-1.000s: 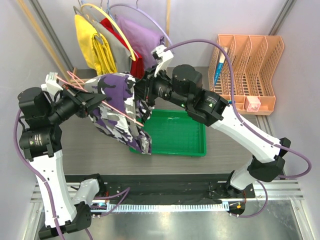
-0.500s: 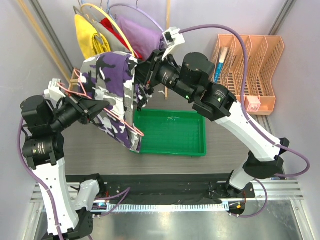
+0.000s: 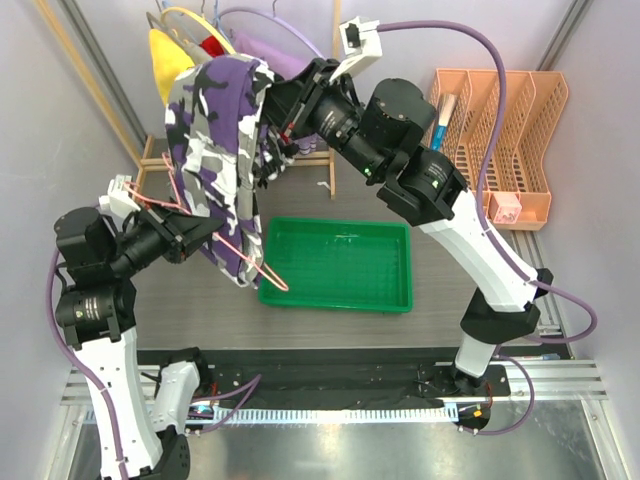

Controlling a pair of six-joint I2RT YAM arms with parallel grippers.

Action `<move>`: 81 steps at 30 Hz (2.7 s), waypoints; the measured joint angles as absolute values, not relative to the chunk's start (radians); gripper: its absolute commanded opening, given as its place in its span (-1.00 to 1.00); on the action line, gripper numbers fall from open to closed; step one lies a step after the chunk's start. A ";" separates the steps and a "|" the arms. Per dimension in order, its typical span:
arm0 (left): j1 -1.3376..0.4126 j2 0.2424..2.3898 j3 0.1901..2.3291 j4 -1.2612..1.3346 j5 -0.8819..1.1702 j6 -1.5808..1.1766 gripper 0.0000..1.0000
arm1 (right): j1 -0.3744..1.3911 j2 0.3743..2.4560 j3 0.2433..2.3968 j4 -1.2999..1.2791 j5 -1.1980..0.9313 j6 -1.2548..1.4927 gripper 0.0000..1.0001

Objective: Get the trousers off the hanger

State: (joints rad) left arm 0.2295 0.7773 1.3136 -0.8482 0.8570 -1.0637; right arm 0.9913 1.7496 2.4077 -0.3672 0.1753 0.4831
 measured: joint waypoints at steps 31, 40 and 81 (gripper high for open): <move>0.229 0.839 1.428 -1.191 0.624 -0.811 -1.00 | 0.976 1.057 1.669 -0.336 0.616 0.179 -0.98; 0.229 0.883 1.431 -1.175 0.632 -0.822 -1.00 | 0.974 0.937 1.380 -0.459 0.824 0.093 -0.98; 0.229 0.868 1.507 -1.152 0.657 -0.869 -1.00 | 1.008 1.531 1.342 -0.419 0.377 0.292 -0.98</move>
